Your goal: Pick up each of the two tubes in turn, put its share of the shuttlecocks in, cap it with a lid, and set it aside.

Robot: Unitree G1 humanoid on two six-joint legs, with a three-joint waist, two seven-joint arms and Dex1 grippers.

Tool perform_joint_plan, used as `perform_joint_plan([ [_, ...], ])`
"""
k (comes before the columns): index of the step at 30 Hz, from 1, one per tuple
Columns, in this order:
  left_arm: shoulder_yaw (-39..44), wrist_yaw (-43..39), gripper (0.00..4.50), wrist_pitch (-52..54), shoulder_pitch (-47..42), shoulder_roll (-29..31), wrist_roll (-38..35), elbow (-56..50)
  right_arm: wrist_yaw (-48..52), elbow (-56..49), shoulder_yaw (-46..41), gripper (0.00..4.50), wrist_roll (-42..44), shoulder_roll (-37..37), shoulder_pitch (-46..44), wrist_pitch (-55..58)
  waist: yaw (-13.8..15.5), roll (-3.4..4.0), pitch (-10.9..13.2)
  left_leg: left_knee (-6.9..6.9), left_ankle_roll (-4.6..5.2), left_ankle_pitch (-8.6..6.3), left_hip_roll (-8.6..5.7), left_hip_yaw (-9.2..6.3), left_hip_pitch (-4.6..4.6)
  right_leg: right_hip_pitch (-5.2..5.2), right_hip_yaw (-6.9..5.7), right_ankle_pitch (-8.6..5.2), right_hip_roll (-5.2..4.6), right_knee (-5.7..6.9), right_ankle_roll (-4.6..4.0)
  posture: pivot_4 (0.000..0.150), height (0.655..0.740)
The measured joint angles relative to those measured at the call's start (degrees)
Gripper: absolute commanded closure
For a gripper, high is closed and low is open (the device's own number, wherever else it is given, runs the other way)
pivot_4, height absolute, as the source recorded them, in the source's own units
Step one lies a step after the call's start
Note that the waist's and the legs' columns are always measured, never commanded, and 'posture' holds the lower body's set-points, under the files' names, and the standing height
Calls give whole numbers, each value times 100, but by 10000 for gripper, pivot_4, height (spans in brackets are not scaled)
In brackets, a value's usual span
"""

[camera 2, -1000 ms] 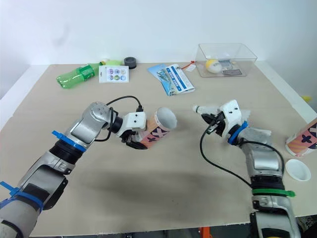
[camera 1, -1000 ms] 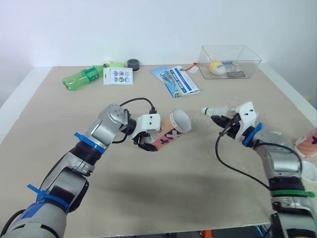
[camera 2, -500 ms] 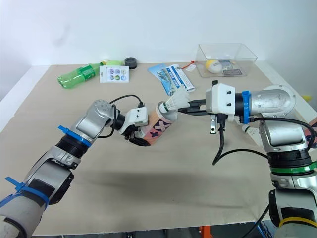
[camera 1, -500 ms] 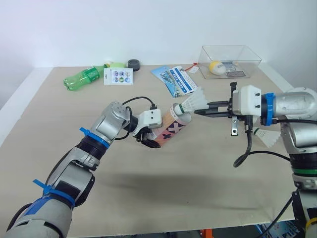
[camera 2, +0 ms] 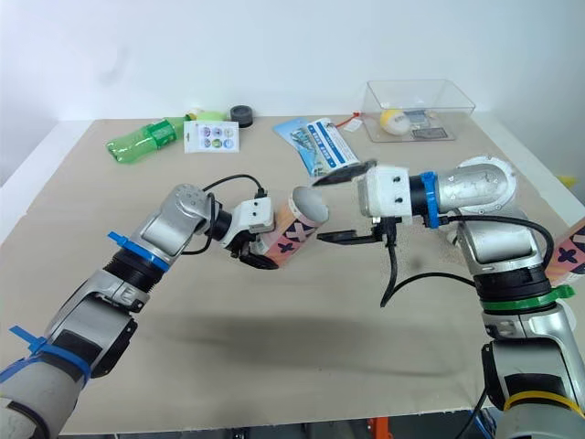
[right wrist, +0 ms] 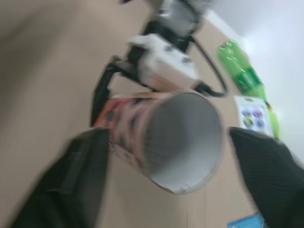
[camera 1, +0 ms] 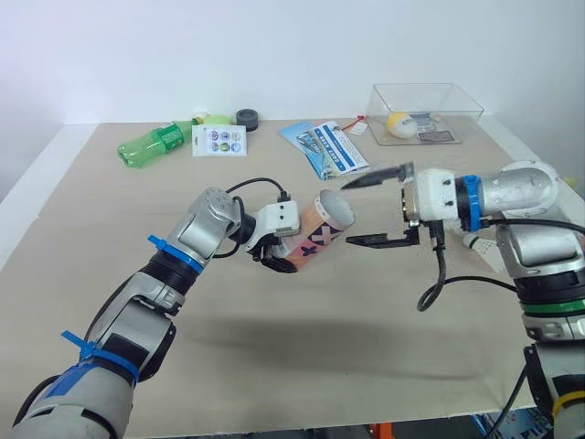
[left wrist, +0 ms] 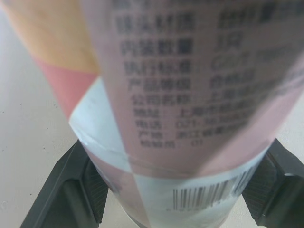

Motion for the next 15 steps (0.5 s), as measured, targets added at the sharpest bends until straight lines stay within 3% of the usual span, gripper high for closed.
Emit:
perform_joint_plan([
  [3,-51,31,14515,-229,28,8,35,-46,-636,-119,-970,194,898,-256,487,1709,15,-2,0,-1,1,-1,-5,-5,-8,-1,-11,-3,-15,-4,-1,1500,7400],
  [7,-108,106,14515,-455,48,-14,123,-103,-1563,-178,-2399,194,1740,-132,1666,3020,23,-3,-2,-2,2,-1,-10,-18,-13,3,-23,-5,-19,-6,1,1500,7400],
  [10,-104,126,14515,-459,64,-55,122,-110,-2378,-241,-3505,194,1888,301,2791,3258,46,0,-4,-4,2,-1,-16,-23,-14,4,-25,-12,-17,-4,11,1500,7400],
  [15,-107,162,14515,-476,61,-97,179,-93,-2899,-637,-3782,194,1589,688,3933,2764,-10,26,-12,-3,9,1,-18,-15,0,8,-11,-29,-11,-2,59,1500,7400],
])
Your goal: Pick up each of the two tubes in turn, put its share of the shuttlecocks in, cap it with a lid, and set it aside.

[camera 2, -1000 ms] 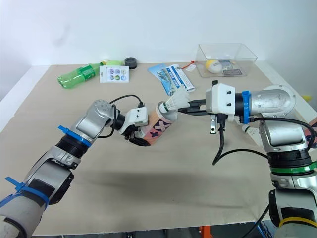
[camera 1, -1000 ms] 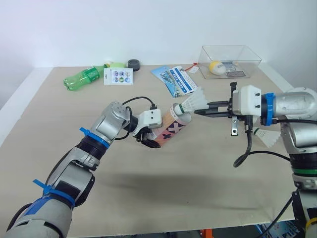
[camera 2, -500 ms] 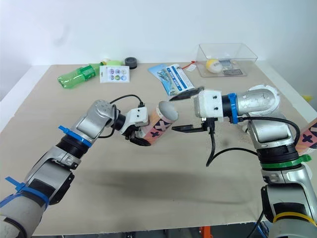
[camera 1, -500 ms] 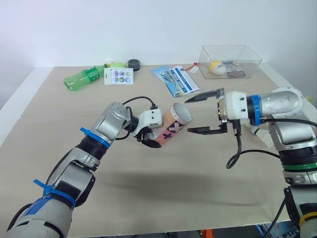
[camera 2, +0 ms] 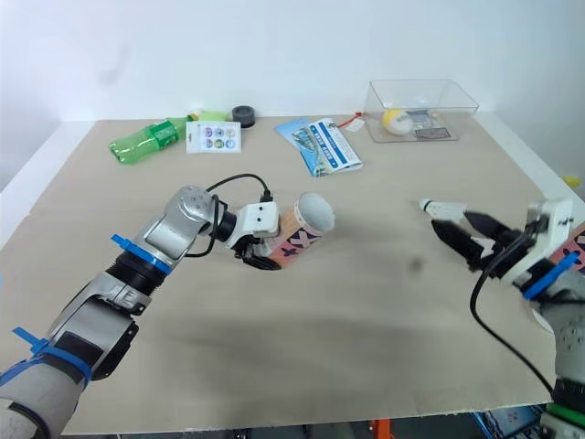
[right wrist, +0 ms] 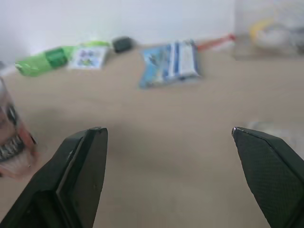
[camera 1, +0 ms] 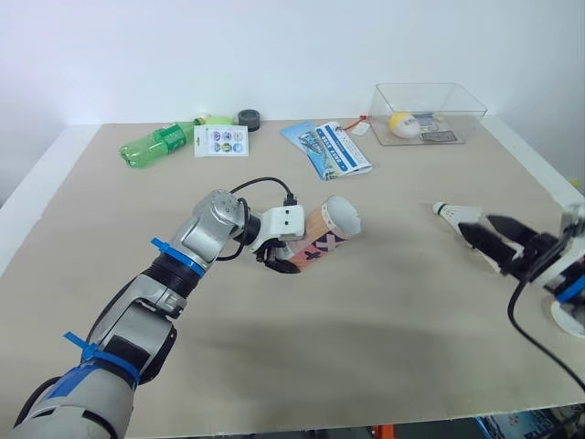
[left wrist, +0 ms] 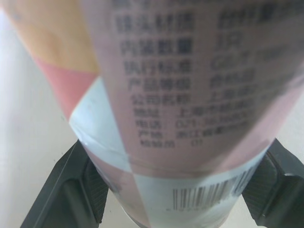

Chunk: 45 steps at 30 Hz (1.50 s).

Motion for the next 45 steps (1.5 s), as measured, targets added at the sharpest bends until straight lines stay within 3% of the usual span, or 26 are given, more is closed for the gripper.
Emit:
perform_joint_plan([
  [10,-7,14,14515,-26,1,-22,47,2,-246,1032,53,194,-859,20,196,-1389,-6,0,1,-1,14,8,-7,19,8,1,24,9,-2,-2,5,1500,7400],
  [20,-15,26,14515,37,59,-28,52,-159,-249,2367,390,194,-1242,-132,-457,-2019,-4,0,1,-4,19,5,-15,19,5,1,26,6,-9,-4,9,1500,7400],
  [45,-8,20,14515,143,156,4,47,-330,-400,1961,139,194,-905,-217,-67,-1793,-13,0,1,-6,25,1,-14,20,9,2,28,3,-7,-4,11,1500,7400],
])
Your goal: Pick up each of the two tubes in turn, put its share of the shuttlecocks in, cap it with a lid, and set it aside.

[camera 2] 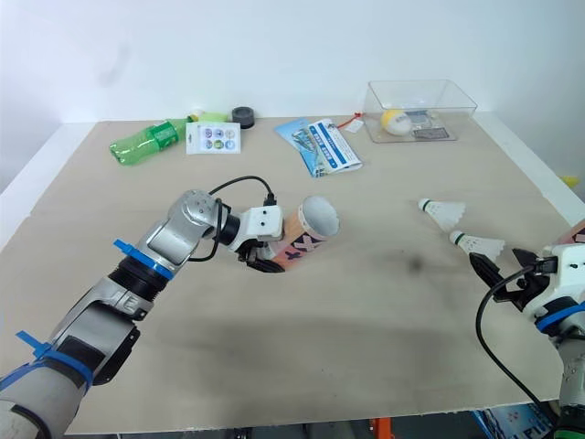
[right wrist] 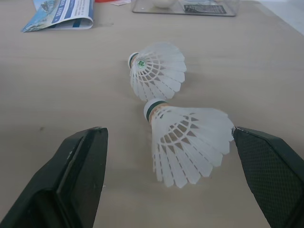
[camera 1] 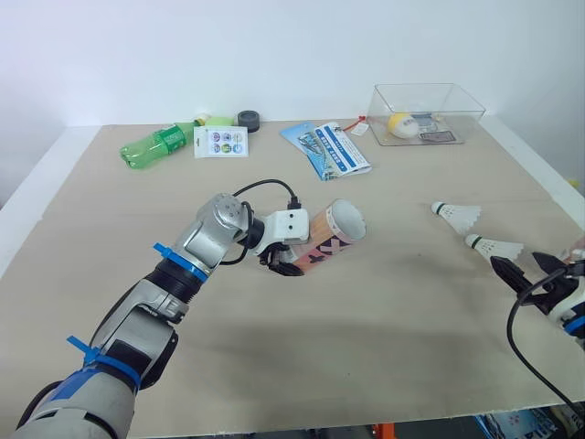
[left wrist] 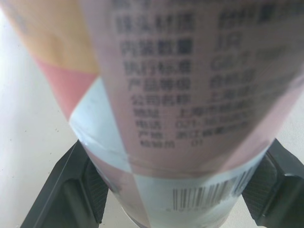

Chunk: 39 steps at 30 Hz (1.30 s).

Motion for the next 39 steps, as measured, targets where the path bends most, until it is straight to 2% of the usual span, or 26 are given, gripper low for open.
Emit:
perform_joint_plan([
  [10,3,-14,14515,9,-5,-1,-5,-5,59,918,517,194,-177,23,-788,-43,4,0,0,0,0,0,-5,0,-1,1,0,2,-5,-1,-2,1500,7400],
  [21,-7,-20,14515,82,39,34,-4,-126,54,1018,645,194,-192,89,-889,-92,-1,0,0,-1,1,-1,-3,-1,-1,1,0,2,-3,0,-3,1500,7400],
  [29,-7,-21,14515,104,79,38,-10,-187,-86,-31,407,194,-3,129,-120,201,3,2,-1,-2,2,-2,-4,-3,-2,0,-1,-2,-4,0,0,1500,7400],
  [39,-3,-30,14515,18,72,14,-5,-111,-93,-1681,-12,194,697,82,649,1275,2,1,-1,0,2,-1,1,-4,1,2,-2,-1,1,0,1,1500,7400],
])
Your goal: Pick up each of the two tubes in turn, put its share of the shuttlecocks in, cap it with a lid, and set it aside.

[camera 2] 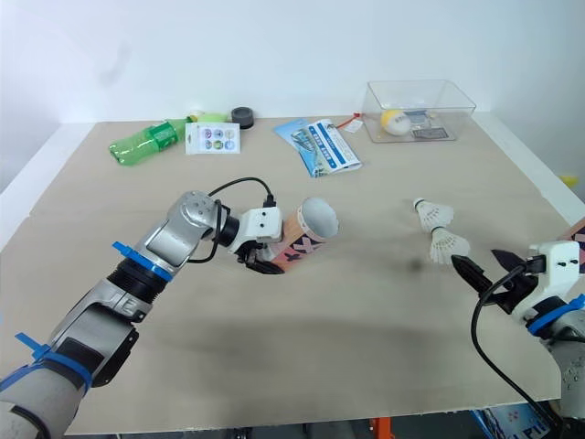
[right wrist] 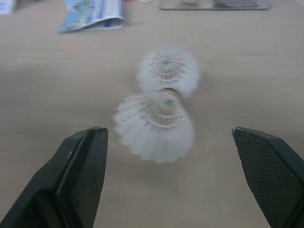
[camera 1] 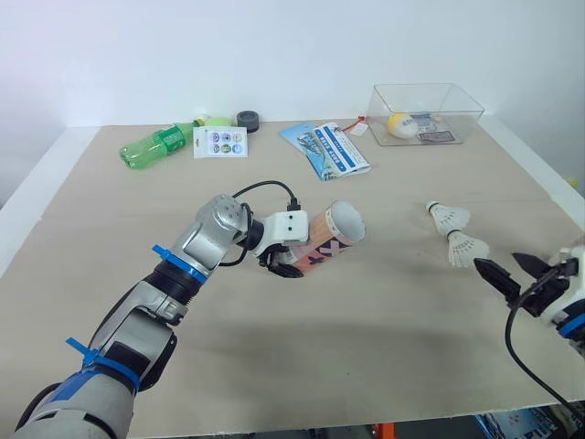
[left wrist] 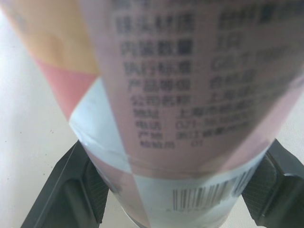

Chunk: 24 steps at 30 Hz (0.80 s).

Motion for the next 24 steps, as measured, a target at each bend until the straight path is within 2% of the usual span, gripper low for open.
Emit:
perform_joint_plan([
  [7,4,-13,14515,-25,-1,-30,-5,21,-160,-304,436,194,130,403,-49,305,7,0,0,0,0,0,-5,0,-3,0,-1,-2,-5,-1,2,1500,7400],
  [24,8,7,14515,-5,16,1,1,-16,-94,1476,1138,194,-681,577,-1250,-786,1,0,0,0,0,0,-8,-1,-1,1,-2,0,-6,0,4,1500,7400],
])
